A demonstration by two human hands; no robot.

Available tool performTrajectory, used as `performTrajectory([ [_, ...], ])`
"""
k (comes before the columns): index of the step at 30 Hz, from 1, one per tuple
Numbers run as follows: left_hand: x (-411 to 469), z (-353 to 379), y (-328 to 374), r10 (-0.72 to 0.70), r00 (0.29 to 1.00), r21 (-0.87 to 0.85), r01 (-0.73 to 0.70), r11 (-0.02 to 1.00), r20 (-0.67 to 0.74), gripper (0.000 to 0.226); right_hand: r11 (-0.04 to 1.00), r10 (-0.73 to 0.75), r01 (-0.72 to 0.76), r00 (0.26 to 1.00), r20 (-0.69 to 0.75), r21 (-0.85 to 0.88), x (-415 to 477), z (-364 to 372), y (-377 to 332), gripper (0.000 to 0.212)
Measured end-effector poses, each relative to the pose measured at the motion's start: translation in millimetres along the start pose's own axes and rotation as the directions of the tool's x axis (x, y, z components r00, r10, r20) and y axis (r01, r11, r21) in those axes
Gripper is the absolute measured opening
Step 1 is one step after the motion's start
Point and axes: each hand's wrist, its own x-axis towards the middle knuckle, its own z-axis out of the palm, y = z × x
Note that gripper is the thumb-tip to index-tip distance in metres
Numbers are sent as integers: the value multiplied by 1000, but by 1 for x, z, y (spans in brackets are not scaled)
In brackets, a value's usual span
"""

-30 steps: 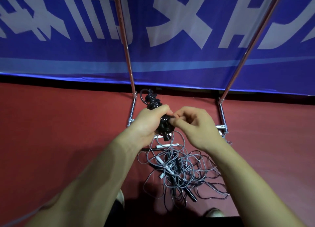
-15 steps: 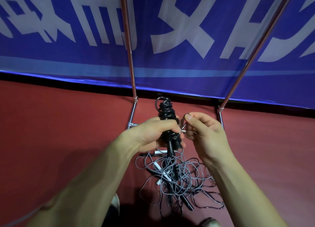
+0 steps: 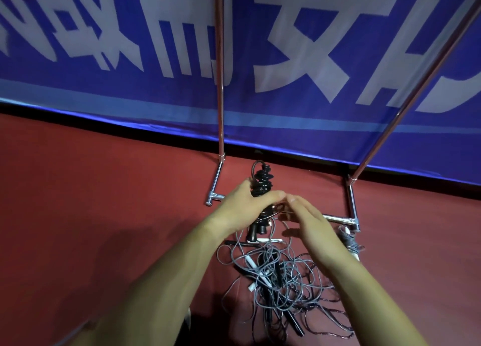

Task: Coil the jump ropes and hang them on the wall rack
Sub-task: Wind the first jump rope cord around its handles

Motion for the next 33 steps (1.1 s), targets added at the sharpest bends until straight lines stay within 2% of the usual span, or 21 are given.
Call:
performTrajectory([
  [5, -1, 2, 13, -34, 997, -183, 20, 983, -73, 45, 988, -45, 33, 996, 78, 154, 2, 16, -7, 26],
  [8, -4, -2, 24, 41, 999, -281, -37, 959, 6, 19, 955, -114, 99, 993, 38, 281, 6, 15, -17, 43],
  [10, -7, -10, 37, 116, 993, -333, -105, 937, 15, 11, 936, -179, 156, 983, 44, 315, 9, 13, -37, 50],
  [14, -5, -28, 78, 193, 962, -402, -257, 879, -193, 38, 938, -319, 306, 946, 63, 162, 23, 19, -90, 29],
  [20, 7, -74, 178, 331, 852, -291, -464, 837, -405, 17, 887, -456, 456, 890, -9, 71, 57, 31, -208, 24],
  [22, 11, -91, 211, 340, 832, -281, -486, 827, -438, 15, 871, -490, 490, 872, 5, 26, 73, 31, -248, 25],
  [27, 25, -132, 279, 389, 803, -245, -530, 812, -451, 14, 803, -583, 583, 811, 39, -124, 102, 24, -336, 53],
  [30, 42, -150, 321, 409, 762, -206, -565, 799, -501, 29, 765, -619, 611, 785, 31, -202, 119, 20, -372, 53],
  [33, 61, -161, 356, 406, 759, -206, -565, 799, -509, 34, 744, -640, 613, 768, -19, -266, 137, 19, -403, 49],
])
